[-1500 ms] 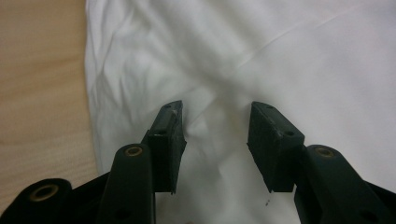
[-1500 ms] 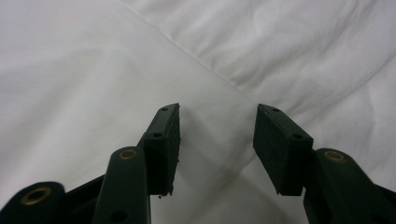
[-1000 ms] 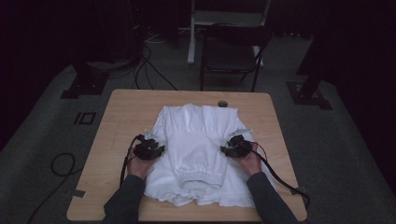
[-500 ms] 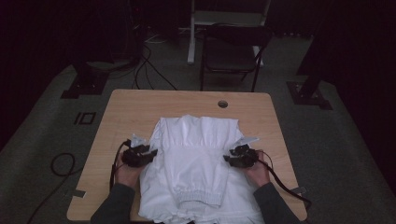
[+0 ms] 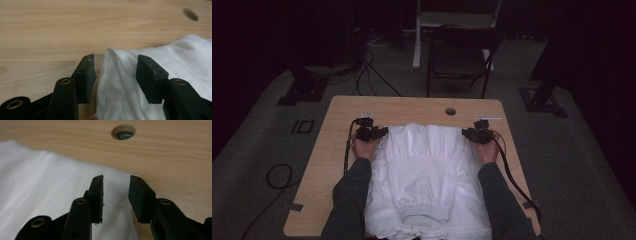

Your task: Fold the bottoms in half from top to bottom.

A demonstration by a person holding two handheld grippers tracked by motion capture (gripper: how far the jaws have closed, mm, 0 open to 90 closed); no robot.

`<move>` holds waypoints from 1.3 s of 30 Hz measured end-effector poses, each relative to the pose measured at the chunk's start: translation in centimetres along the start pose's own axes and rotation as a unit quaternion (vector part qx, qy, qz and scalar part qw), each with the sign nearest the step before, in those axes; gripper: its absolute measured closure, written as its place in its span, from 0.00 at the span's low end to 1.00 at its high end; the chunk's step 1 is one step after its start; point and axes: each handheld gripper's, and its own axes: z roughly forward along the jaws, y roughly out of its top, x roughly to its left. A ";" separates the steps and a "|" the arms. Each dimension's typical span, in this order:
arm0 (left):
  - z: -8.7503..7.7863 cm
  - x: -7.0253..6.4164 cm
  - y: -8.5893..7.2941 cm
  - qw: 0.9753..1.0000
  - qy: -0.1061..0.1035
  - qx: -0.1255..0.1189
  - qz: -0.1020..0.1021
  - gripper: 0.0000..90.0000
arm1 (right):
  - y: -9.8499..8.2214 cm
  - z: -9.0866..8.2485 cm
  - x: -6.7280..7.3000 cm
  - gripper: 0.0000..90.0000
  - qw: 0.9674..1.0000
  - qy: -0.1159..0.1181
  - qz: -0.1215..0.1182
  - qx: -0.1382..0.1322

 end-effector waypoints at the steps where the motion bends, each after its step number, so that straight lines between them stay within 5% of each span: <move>1: 0.3 -0.1 -0.1 1.000 0.003 -0.001 -0.003 0.58 | 0.2 0.5 -0.3 0.70 1.000 -0.004 0.012 0.003; 5: 1.0 0.2 -0.4 1.000 -0.016 0.005 -0.009 0.70 | 0.2 1.9 -0.8 0.69 0.999 -0.008 0.044 0.020; 6: 1.1 0.1 -0.5 1.000 -0.014 0.005 -0.001 0.87 | 0.0 2.5 -0.9 0.70 0.998 -0.003 0.057 0.028; 8: 0.8 0.0 -0.4 1.000 -0.004 0.000 0.006 0.96 | -0.3 2.9 -0.8 0.73 0.998 -0.001 0.060 0.034; 14: -0.9 0.8 0.1 0.999 0.005 -0.041 -0.003 0.98 | -0.8 3.2 -0.2 0.90 0.998 -0.038 0.017 0.053; 17: -2.0 2.2 0.1 0.997 0.003 -0.063 -0.038 0.98 | -0.9 3.0 -0.2 1.00 0.996 -0.061 -0.008 0.058; 20: -2.4 2.8 -0.1 0.998 0.009 -0.054 -0.033 0.98 | -0.9 3.0 -0.3 1.00 0.997 -0.058 -0.006 0.057; 22: -2.3 2.8 -0.2 0.998 0.013 -0.053 -0.028 0.97 | -0.7 3.0 -0.4 0.98 0.996 -0.057 0.008 0.063; 25: -2.1 2.7 -0.2 0.998 0.012 -0.053 -0.033 0.97 | -0.3 2.6 -0.8 0.78 0.997 -0.027 0.062 0.021; 28: -1.8 2.6 -0.3 0.998 0.011 -0.049 -0.037 0.97 | 0.1 2.8 -0.5 0.68 0.997 -0.007 0.074 0.007; 29: -1.7 2.7 -0.4 0.998 0.010 -0.048 -0.039 0.97 | 0.1 3.2 -0.3 0.69 0.997 -0.006 0.070 0.019; 31: -1.7 2.6 -0.4 0.998 0.010 -0.046 -0.038 0.97 | -0.4 4.0 0.3 0.87 0.998 -0.018 0.043 0.043; 33: -1.8 2.7 -0.4 0.998 0.011 -0.047 -0.038 0.98 | -0.5 4.0 1.0 1.00 0.997 -0.050 0.008 0.050; 39: -3.4 4.2 -0.4 0.995 0.015 -0.077 -0.065 0.99 | -0.2 3.8 1.4 1.00 0.990 -0.114 -0.032 0.071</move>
